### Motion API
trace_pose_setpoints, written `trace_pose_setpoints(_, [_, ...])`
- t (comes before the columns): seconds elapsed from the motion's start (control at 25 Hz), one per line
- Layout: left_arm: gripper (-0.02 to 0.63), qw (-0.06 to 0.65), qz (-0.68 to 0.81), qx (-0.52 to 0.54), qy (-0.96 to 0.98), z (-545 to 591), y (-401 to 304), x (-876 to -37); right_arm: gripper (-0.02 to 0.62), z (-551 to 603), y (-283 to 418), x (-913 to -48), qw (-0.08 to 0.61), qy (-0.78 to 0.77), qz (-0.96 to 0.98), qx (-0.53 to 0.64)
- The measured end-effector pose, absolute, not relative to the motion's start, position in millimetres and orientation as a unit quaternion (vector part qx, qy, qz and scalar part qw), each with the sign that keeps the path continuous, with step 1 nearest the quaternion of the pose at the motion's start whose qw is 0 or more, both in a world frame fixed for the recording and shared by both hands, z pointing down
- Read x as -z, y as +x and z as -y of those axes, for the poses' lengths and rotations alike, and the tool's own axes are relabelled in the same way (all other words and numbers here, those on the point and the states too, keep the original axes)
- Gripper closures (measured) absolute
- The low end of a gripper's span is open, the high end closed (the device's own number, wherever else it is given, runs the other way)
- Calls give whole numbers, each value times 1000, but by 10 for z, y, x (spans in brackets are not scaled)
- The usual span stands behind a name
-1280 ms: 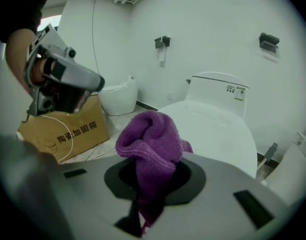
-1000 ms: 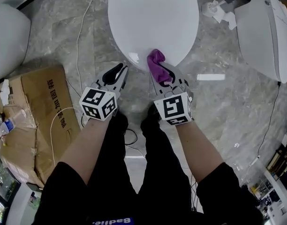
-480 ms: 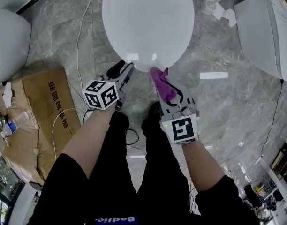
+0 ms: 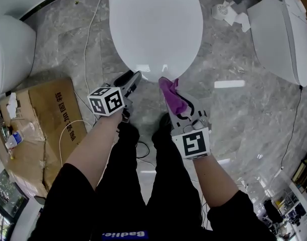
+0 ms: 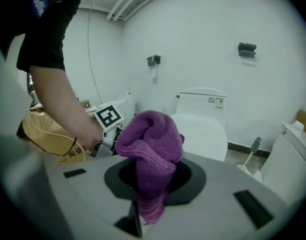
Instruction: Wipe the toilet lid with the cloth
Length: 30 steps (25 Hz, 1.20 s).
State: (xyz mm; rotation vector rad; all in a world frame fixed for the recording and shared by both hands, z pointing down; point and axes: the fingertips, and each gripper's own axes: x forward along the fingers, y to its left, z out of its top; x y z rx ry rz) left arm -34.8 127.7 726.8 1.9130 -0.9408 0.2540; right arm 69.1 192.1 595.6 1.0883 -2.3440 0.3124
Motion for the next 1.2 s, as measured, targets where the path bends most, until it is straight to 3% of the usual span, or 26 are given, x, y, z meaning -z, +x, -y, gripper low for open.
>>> trace_pose_setpoints(0.4, [456,488,368,-31,791,-1091,-319,-6321,535,-1923,573,-5061,245,385,883,-110])
trace_pose_setpoints(0.84, [436,494,415,109,757,62,-385,-4716,535,-1364,861,-3802,234,402,883,-52])
trace_pose_setpoints(1.04, [431,469,406,148,770,780,-373,-4177,535,-997,901,-3529,232,411,881,-28])
trace_pose_setpoints(1.2, [436,402,385,93,826,1306,-375,-3966,535,-655,814,-3557,240,430,869,-33])
